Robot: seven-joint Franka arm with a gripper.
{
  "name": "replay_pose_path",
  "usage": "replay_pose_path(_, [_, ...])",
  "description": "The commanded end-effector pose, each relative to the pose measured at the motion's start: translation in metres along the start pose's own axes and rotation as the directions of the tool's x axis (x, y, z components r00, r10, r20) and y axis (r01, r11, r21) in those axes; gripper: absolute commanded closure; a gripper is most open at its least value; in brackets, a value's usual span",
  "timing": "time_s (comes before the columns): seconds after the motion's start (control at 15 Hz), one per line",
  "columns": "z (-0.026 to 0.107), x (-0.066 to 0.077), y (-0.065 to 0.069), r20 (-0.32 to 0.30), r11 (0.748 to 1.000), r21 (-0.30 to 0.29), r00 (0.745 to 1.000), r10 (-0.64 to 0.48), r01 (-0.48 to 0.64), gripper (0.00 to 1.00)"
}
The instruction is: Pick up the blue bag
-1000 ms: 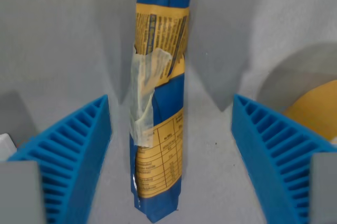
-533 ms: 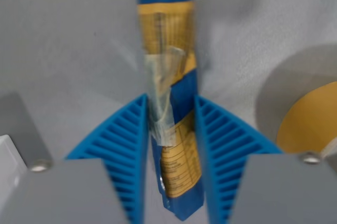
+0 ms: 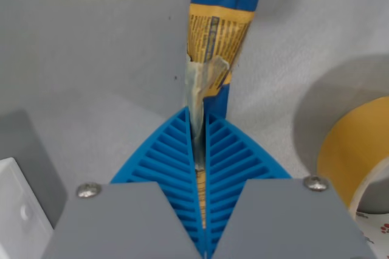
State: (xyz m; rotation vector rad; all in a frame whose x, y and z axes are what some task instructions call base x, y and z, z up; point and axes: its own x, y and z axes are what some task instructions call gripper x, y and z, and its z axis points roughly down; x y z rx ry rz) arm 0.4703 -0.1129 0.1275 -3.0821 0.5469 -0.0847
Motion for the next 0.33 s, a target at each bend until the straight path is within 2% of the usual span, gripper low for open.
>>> replay_pose_path(0.07, [-0.018, -0.006, 0.0, -0.046, 1.0, 0.002, 0.999, -0.004, 0.004, 1.0])
replay_pose_path(0.33, [-0.038, -0.005, -0.002, -0.026, 1.0, 0.002, 1.0, -0.001, 0.001, 1.0])
